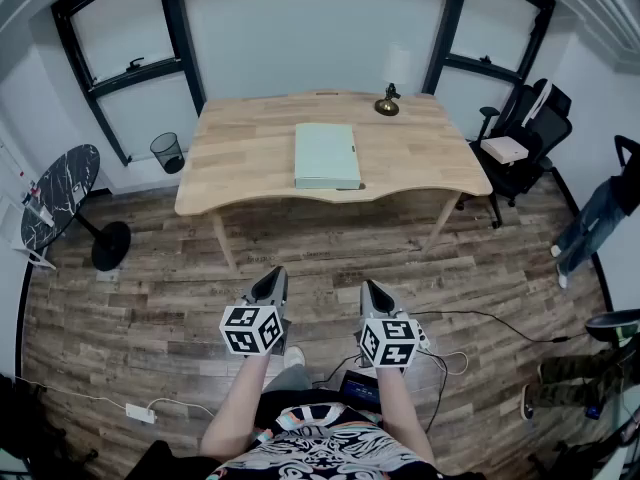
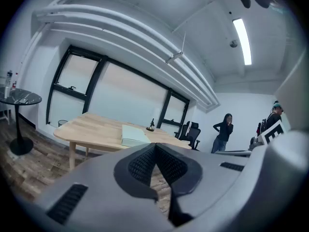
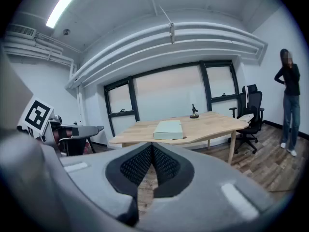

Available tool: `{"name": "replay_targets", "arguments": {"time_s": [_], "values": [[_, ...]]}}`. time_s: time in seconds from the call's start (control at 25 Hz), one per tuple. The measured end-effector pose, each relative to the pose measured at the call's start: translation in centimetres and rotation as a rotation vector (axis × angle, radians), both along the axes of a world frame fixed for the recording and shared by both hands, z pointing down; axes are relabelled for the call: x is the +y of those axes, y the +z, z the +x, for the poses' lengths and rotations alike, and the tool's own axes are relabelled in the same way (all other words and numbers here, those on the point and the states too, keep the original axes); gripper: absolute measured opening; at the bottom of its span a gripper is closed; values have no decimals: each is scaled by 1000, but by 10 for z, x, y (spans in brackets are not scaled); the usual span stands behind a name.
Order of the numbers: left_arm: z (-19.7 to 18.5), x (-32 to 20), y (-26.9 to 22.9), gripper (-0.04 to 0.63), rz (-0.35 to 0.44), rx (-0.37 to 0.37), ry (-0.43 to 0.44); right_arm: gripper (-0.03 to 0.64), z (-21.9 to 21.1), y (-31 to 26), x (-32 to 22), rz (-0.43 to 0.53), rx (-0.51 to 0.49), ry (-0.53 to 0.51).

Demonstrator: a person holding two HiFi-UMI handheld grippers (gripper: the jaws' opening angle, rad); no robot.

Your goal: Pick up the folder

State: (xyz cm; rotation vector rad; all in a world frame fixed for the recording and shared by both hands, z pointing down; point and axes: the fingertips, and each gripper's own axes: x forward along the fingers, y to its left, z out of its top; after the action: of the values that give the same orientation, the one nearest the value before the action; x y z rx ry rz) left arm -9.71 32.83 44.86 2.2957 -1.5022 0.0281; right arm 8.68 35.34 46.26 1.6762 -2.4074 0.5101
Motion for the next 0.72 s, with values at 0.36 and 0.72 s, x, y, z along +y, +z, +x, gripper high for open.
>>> {"name": "replay_targets", "arguments": {"time_s": [0.36,0.72], "values": [[-3,-3,-5,8,-3,64,-3,5,4,0,-4,1,-14,-4],[-8,-35,19,8,-58,-23,-39,5,9,-2,-29,35,-48,-5]]}}
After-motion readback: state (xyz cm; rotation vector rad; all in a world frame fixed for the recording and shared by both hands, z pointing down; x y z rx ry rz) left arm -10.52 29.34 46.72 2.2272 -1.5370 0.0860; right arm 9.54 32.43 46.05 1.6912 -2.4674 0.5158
